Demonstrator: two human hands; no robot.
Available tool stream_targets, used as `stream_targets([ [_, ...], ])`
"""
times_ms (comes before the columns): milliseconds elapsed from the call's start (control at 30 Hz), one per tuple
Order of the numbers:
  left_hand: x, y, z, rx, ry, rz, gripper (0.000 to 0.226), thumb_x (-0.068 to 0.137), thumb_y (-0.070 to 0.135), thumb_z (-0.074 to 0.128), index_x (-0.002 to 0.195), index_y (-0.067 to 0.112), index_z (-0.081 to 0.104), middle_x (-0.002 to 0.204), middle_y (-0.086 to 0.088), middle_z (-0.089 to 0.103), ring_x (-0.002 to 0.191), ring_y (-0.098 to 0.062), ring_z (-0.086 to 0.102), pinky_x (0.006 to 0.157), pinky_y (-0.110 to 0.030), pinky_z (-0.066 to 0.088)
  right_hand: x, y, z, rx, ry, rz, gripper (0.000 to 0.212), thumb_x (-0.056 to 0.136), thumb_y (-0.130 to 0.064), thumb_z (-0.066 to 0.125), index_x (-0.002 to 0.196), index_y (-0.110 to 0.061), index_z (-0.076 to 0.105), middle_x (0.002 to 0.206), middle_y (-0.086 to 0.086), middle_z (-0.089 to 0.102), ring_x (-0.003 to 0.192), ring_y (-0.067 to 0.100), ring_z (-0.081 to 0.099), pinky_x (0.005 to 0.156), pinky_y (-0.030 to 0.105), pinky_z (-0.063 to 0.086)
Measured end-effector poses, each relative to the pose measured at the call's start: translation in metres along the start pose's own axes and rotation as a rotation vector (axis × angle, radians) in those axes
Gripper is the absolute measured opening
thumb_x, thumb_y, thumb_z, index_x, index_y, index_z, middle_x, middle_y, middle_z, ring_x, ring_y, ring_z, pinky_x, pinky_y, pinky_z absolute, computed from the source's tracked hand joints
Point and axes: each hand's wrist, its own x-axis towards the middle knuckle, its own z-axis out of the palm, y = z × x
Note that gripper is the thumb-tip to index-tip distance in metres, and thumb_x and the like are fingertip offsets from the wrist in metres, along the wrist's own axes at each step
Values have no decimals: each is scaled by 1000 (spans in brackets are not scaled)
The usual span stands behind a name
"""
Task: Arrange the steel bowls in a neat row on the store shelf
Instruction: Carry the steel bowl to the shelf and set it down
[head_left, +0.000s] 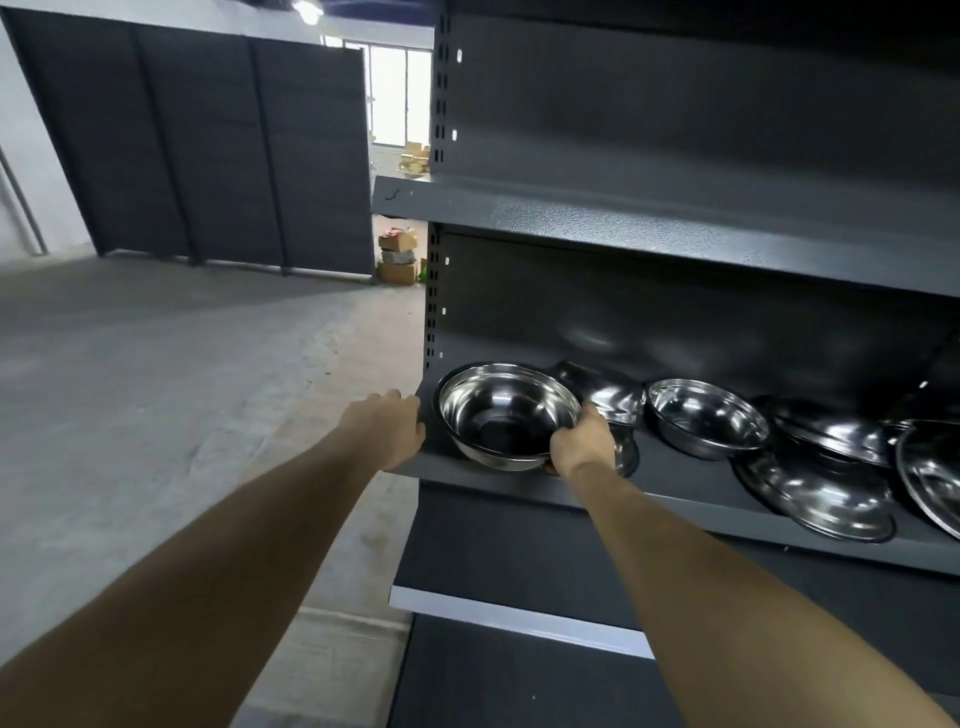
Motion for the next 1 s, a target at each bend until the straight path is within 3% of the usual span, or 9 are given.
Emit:
stream_targets([
  [300,33,-21,6,-34,25,5,42,99,33,37,133,12,49,127,-13,54,114,-34,54,87,-40,44,27,-14,28,-76,21,21,64,85,0,44,148,-7,35,149,14,42,132,34,46,112,40,37],
  [433,52,-37,11,-54,4,-3,43,100,34,35,135,13,47,129,-12,53,116,-33,53,88,-39,43,37,-19,52,-74,0,18,65,85,0,43,149,-8,32,152,14,33,131,37,45,107,48,43],
  [500,61,-44,15,-67,-18,-7,43,100,34,34,137,13,45,131,-11,51,117,-33,53,89,-40,43,42,-18,63,-63,1,24,65,85,1,43,148,-8,35,151,12,35,130,37,46,103,50,46],
  [633,75,-53,24,-60,-62,-3,44,102,34,32,138,12,44,132,-12,50,118,-33,52,91,-40,43,51,-14,73,-106,32,50,61,85,-1,44,145,-7,40,147,13,43,130,35,48,109,40,41],
  [833,88,-57,27,-38,-64,21,43,101,33,32,137,12,45,128,-12,52,114,-32,54,87,-39,43,68,-13,80,-77,20,41,60,85,-2,44,145,-9,40,147,13,41,129,36,48,104,49,46],
  [1000,94,-57,32,-40,-90,-24,43,101,36,32,136,15,45,128,-9,52,115,-30,53,86,-37,41,75,-6,85,-89,4,25,66,86,-3,46,150,-11,34,154,10,35,136,31,42,114,38,34],
])
